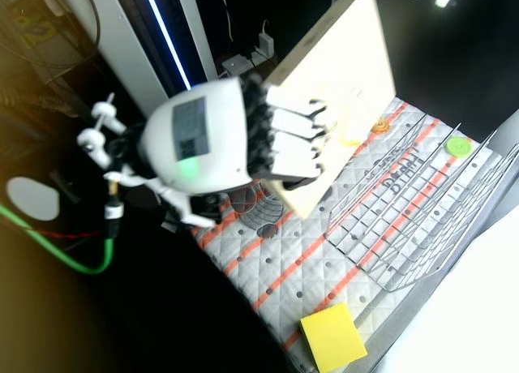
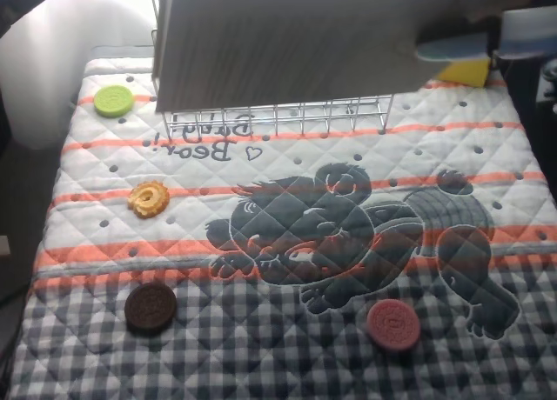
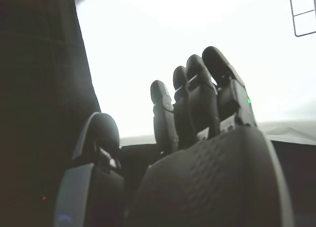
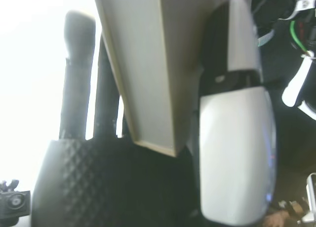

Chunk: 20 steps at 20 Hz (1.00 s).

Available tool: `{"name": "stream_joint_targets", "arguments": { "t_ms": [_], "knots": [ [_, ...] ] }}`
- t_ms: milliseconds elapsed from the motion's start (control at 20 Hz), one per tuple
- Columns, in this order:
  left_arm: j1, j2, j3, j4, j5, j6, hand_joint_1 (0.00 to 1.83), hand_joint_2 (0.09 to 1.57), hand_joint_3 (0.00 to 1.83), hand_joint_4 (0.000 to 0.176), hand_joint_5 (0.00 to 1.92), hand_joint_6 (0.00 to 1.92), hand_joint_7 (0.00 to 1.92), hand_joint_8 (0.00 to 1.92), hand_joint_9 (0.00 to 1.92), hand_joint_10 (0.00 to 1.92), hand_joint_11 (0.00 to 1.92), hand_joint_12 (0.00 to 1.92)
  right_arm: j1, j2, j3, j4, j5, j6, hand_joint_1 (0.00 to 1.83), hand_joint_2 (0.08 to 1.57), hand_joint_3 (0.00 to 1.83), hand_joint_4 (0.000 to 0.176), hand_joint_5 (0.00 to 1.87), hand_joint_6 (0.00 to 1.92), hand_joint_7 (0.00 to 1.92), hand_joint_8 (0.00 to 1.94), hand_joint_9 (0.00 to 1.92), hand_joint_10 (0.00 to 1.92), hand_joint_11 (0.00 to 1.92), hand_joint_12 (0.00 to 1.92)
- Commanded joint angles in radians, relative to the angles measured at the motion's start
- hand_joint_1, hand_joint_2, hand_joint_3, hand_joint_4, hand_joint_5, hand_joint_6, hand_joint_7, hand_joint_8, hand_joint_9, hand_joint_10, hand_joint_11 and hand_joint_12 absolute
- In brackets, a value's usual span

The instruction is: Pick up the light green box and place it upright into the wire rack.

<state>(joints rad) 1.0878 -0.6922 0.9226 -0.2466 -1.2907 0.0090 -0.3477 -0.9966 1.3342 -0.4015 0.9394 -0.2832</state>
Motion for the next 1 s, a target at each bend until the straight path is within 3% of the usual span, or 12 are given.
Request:
{"name": "stream_joint_targets", "arguments": {
  "t_ms": [0,300,450,550,750,800,950],
  "knots": [
    [-0.011,0.001,0.007,-0.011,-0.115,-0.009,0.49,1.19,0.00,0.105,0.51,0.00,0.38,0.00,0.36,0.00,0.00,0.86,0.024,0.007,0.010,0.065,0.079,0.009,1.15,1.14,0.00,0.000,0.94,1.03,1.43,0.01,1.58,0.06,1.38,0.49],
    [-0.017,-0.008,0.012,-0.008,-0.099,-0.009,0.49,1.19,0.00,0.114,0.50,0.00,0.39,0.00,0.37,0.00,0.00,0.87,0.132,-0.034,0.056,0.006,-0.005,0.009,1.15,1.13,0.00,0.000,0.96,0.99,1.42,0.00,1.59,0.01,1.42,0.34],
    [-0.022,-0.014,0.017,-0.005,-0.091,-0.009,0.49,1.20,0.00,0.105,0.50,0.00,0.39,0.00,0.37,0.00,0.00,0.85,0.139,-0.065,0.081,0.004,-0.034,0.009,1.15,1.13,0.00,0.000,0.95,1.01,1.43,0.00,1.59,0.00,1.45,0.32],
    [-0.022,-0.014,0.017,-0.003,-0.091,-0.009,0.49,1.19,0.00,0.123,0.49,0.00,0.38,0.00,0.35,0.00,0.00,0.80,0.140,-0.085,0.097,0.004,-0.058,0.009,1.15,1.13,0.00,0.000,0.95,1.02,1.44,0.01,1.61,0.01,1.49,0.33],
    [-0.024,-0.015,0.017,0.001,-0.089,-0.009,0.46,1.19,0.00,0.129,0.48,0.00,0.38,0.00,0.37,0.00,0.00,0.82,0.140,-0.125,0.139,0.005,-0.117,0.009,1.15,1.13,0.00,0.000,0.95,1.01,1.45,0.01,1.61,0.01,1.49,0.33],
    [-0.025,-0.016,0.017,0.002,-0.088,-0.009,0.46,1.20,0.00,0.119,0.49,0.01,0.39,0.00,0.38,0.01,0.00,0.83,0.143,-0.129,0.145,0.005,-0.124,0.009,1.16,1.12,0.00,0.000,0.97,0.98,1.46,0.01,1.62,0.01,1.50,0.35],
    [-0.029,-0.021,0.020,0.003,-0.082,-0.009,0.48,1.19,0.00,0.110,0.50,0.00,0.38,0.00,0.37,0.00,0.00,0.84,0.148,-0.134,0.154,0.006,-0.135,0.009,1.15,1.12,0.00,0.000,0.97,0.98,1.46,0.00,1.61,0.00,1.46,0.37]
  ]
}}
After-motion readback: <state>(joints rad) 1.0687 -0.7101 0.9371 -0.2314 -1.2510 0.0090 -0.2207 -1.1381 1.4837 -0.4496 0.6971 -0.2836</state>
